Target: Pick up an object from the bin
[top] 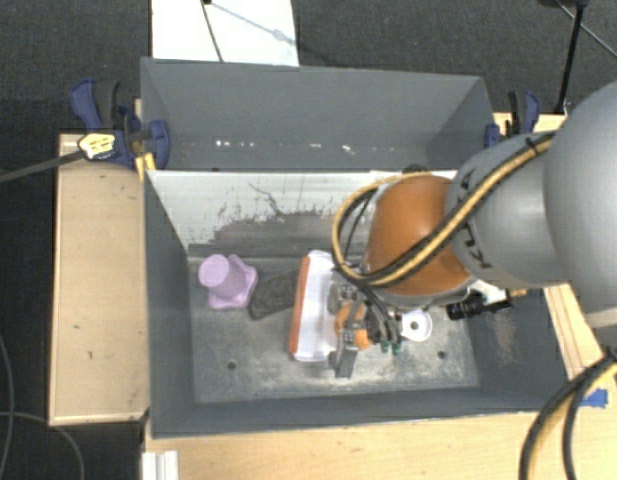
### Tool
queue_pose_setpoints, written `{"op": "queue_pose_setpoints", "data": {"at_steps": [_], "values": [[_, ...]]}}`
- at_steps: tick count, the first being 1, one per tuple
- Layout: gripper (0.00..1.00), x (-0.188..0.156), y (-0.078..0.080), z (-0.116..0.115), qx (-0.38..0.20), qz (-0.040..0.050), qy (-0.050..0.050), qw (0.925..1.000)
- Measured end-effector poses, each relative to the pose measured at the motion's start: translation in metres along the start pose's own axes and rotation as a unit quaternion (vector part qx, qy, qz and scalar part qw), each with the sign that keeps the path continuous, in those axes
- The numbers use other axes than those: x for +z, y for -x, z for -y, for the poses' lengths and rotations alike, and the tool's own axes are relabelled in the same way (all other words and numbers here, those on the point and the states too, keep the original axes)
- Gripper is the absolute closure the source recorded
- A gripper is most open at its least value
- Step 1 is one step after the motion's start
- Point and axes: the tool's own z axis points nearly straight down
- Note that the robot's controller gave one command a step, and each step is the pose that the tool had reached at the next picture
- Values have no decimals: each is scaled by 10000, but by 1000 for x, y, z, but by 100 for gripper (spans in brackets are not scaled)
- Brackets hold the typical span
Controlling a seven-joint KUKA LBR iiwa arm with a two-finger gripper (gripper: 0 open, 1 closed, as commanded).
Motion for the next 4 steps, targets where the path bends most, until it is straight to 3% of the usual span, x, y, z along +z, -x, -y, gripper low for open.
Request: {"op": "queue_pose_setpoints", "data": {"at_steps": [1, 2, 3, 4], "values": [[0, 1, -13, 12, -222, 39, 1, 9997], [0, -44, -6, 31, 478, -16, -14, 9989], [0, -53, 37, 46, 449, 9, -13, 9990], [0, -53, 45, 50, 182, -3, -13, 9998]]}}
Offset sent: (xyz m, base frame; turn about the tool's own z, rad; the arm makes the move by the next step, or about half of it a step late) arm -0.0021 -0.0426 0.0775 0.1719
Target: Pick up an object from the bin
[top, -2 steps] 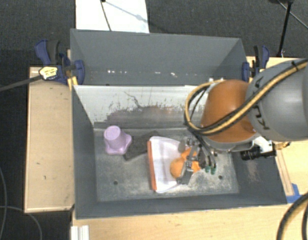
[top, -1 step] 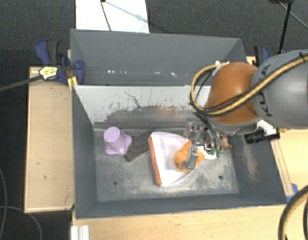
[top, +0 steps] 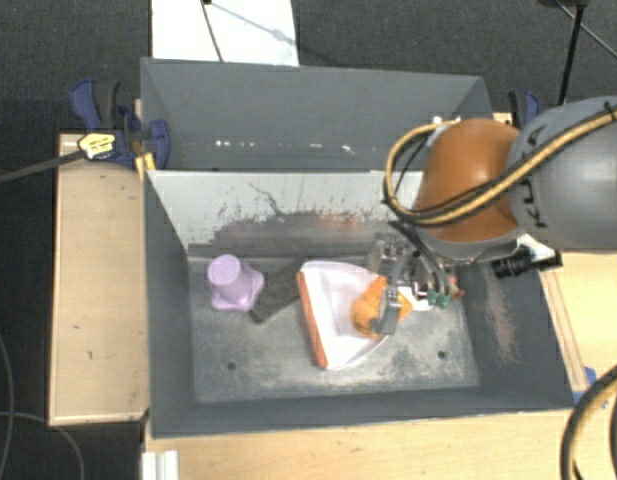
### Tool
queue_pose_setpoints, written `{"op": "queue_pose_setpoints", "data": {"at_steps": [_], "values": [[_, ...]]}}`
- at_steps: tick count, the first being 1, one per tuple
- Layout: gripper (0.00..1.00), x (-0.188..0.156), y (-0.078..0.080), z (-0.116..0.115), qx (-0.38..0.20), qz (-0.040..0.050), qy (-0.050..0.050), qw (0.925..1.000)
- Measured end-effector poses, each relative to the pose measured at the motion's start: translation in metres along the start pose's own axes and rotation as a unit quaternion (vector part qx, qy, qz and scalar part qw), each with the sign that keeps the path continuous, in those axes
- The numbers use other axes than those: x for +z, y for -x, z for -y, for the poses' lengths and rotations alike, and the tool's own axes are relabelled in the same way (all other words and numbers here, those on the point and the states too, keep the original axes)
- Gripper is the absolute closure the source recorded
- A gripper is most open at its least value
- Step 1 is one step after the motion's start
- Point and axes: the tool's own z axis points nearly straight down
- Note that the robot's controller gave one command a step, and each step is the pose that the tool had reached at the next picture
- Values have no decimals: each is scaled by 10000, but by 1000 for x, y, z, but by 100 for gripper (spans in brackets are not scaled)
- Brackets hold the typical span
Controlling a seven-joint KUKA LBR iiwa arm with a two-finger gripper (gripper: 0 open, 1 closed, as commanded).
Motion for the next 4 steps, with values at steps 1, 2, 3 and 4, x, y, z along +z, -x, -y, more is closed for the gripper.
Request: {"op": "queue_pose_setpoints", "data": {"at_steps": [1, 2, 3, 4], "values": [[0, 27, -16, 8, -750, 56, 8, 9972], [100, 34, 4, 22, -56, 12, 16, 10000], [100, 34, 4, 22, -51, 12, 16, 10000], [100, -38, 10, 28, 54, 6, 1, 10000]]}}
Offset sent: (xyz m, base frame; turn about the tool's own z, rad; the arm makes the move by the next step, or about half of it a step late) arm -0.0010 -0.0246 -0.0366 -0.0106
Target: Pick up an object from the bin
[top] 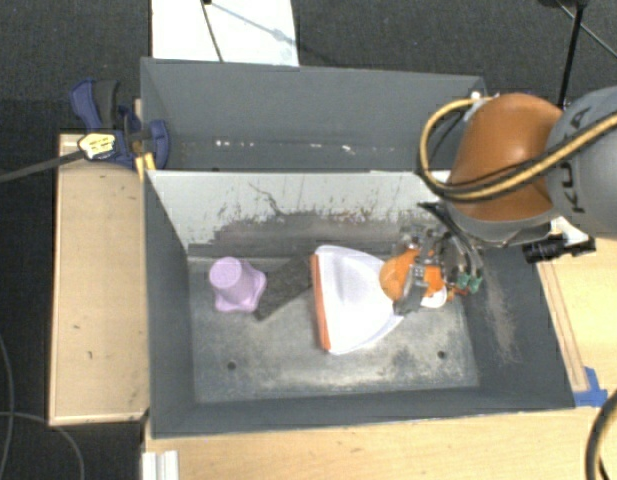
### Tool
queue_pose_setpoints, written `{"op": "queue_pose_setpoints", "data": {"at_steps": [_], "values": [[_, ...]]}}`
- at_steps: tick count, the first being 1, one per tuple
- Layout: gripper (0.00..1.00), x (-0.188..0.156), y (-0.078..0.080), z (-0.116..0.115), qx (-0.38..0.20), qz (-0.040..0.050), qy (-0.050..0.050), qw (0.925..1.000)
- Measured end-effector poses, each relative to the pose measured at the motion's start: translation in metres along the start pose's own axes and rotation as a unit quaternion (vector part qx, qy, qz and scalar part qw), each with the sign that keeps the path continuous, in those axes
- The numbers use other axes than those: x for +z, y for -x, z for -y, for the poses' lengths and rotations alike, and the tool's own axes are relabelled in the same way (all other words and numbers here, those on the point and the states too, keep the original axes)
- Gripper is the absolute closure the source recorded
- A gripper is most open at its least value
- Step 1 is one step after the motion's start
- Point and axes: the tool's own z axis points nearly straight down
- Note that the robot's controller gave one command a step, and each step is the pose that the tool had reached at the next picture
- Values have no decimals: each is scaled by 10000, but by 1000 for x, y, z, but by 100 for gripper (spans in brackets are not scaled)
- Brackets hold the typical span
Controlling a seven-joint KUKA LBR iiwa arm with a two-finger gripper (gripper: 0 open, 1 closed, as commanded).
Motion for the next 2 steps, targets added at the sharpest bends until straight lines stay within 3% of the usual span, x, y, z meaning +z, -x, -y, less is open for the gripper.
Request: {"op": "queue_pose_setpoints", "data": {"at_steps": [1, 2], "values": [[100, 0, 0, 0, 7, 0, 0, 10000], [100, -51, -1, 10, 17, -26, -1, 10000]]}}
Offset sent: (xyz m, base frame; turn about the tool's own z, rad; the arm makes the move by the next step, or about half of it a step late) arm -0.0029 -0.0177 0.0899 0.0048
